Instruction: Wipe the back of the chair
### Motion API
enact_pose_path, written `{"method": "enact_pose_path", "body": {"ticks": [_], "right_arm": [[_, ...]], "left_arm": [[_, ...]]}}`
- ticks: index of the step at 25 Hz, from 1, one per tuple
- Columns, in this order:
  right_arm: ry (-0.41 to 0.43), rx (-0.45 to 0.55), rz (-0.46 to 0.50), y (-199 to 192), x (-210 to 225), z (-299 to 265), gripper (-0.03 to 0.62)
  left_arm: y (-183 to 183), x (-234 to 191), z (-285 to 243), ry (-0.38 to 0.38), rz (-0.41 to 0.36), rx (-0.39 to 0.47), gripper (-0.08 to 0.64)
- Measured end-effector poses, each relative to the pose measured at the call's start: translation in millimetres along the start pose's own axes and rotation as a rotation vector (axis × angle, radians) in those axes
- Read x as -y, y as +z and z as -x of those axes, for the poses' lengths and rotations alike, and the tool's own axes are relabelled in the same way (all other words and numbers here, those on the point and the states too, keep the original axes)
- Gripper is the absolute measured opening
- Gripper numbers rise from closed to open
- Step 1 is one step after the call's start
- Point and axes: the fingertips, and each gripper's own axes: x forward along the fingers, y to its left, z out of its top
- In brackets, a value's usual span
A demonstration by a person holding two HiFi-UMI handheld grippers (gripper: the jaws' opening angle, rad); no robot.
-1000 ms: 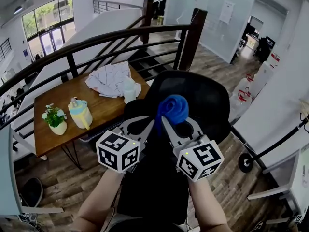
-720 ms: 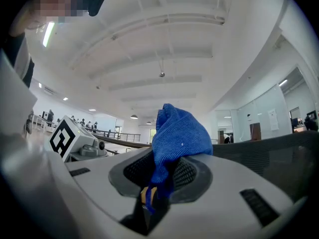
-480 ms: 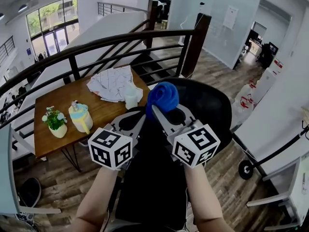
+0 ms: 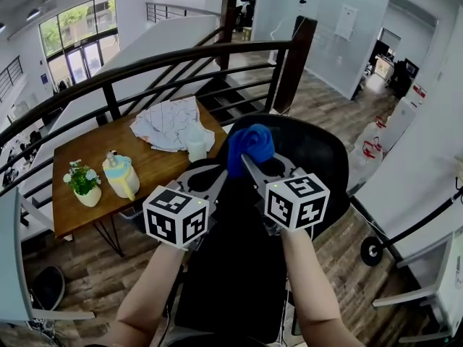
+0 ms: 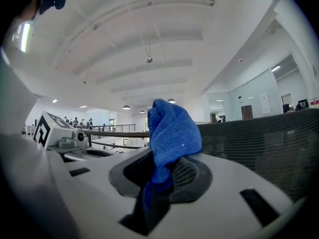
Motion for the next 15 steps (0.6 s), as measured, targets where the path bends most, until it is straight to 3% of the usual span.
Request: {"method": "enact_pose_path", "body": {"ticks": [6,15], "right_arm": [[-0.016,-0.011,-0.02,-5,14,6,0.091],[-0.131,-0.008,-0.038,-8,50,37,0.091]], "left_arm": [[0,13,-13,-0.042,-0.006,-0.013,0.035],[-7,32,-34,-0.079,0.021,-0.015,0.035]]}}
